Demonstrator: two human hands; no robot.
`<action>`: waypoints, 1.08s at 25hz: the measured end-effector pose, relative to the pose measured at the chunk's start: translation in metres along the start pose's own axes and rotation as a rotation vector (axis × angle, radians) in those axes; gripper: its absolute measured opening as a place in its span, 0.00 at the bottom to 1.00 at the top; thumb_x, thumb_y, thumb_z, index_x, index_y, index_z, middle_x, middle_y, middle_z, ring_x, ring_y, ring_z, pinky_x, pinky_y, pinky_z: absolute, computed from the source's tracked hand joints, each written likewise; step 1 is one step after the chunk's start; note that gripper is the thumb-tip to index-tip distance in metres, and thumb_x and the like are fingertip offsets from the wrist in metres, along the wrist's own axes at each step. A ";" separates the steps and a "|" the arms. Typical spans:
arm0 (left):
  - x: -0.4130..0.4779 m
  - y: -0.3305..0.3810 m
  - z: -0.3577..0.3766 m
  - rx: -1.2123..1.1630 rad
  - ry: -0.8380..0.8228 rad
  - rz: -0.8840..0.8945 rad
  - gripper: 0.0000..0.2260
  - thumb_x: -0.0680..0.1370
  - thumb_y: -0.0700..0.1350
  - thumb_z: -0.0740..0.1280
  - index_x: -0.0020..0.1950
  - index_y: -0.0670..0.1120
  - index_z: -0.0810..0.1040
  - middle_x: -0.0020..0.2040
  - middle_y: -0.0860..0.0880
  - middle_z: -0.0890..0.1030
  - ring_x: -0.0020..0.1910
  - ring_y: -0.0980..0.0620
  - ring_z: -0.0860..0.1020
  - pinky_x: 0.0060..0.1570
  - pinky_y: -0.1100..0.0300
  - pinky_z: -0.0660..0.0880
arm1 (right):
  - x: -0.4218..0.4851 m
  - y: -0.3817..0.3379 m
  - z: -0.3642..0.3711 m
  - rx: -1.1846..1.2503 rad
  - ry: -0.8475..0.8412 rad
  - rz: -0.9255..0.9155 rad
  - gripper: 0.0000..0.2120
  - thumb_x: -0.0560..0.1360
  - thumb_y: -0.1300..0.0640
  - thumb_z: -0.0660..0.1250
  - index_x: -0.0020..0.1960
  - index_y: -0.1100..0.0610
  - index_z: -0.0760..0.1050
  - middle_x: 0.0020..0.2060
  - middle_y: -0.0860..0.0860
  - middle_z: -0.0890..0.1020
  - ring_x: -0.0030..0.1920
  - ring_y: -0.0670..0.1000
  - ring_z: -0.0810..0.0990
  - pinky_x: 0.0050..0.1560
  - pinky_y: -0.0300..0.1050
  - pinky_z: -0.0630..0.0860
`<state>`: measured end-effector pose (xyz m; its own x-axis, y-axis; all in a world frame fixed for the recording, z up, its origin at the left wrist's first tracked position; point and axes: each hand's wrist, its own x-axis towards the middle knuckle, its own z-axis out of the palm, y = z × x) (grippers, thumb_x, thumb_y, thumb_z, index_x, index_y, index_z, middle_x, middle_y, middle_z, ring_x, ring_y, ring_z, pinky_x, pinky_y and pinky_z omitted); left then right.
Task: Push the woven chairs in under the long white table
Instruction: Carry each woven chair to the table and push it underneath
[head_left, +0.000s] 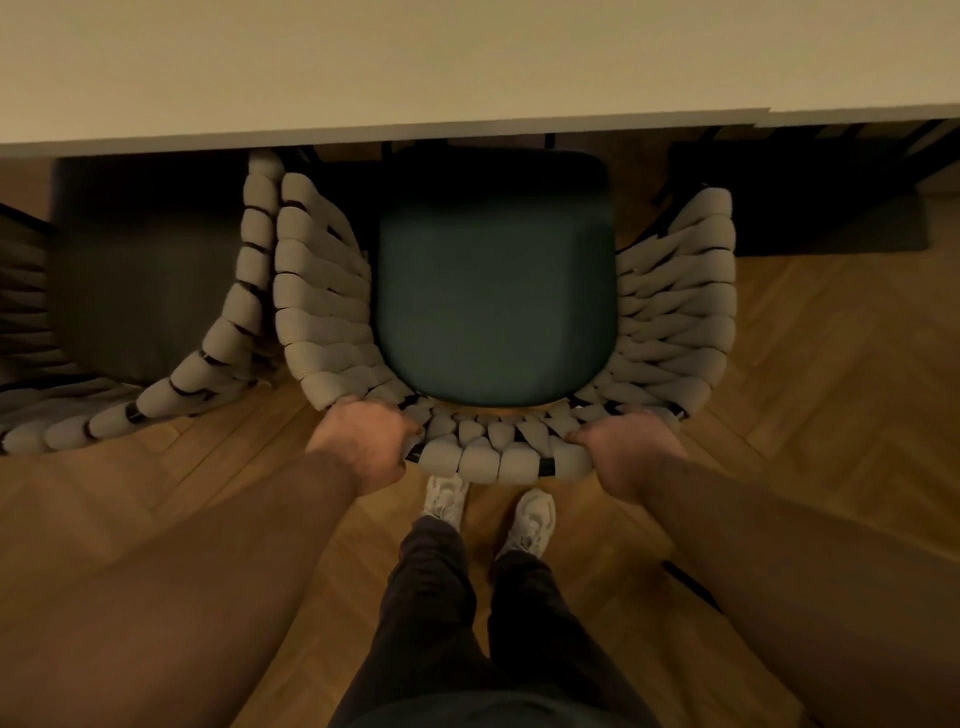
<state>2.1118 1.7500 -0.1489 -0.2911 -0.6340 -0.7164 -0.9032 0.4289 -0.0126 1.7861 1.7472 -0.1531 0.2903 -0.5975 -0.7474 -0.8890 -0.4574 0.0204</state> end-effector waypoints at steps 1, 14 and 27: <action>0.005 -0.003 -0.001 -0.007 0.015 -0.018 0.24 0.75 0.56 0.66 0.71 0.63 0.74 0.63 0.53 0.81 0.61 0.50 0.79 0.62 0.49 0.74 | 0.007 0.005 -0.004 -0.014 0.007 -0.001 0.25 0.82 0.59 0.58 0.76 0.41 0.72 0.68 0.48 0.81 0.69 0.55 0.78 0.74 0.59 0.69; 0.054 -0.034 -0.042 -0.109 0.100 -0.129 0.18 0.77 0.58 0.66 0.67 0.67 0.77 0.58 0.59 0.84 0.57 0.55 0.79 0.68 0.55 0.67 | 0.069 0.042 -0.059 -0.080 0.033 0.028 0.15 0.84 0.56 0.62 0.67 0.51 0.80 0.61 0.53 0.83 0.61 0.57 0.81 0.60 0.53 0.76; 0.059 -0.030 -0.051 0.032 -0.106 -0.196 0.24 0.80 0.53 0.62 0.76 0.68 0.69 0.70 0.56 0.79 0.71 0.53 0.74 0.81 0.41 0.45 | 0.056 0.022 -0.067 -0.068 0.035 0.061 0.06 0.83 0.57 0.63 0.50 0.55 0.77 0.58 0.52 0.83 0.60 0.55 0.82 0.67 0.54 0.73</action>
<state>2.1054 1.6673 -0.1555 -0.0748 -0.6370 -0.7672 -0.9282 0.3257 -0.1799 1.8065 1.6595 -0.1500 0.2496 -0.6478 -0.7197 -0.8796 -0.4626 0.1113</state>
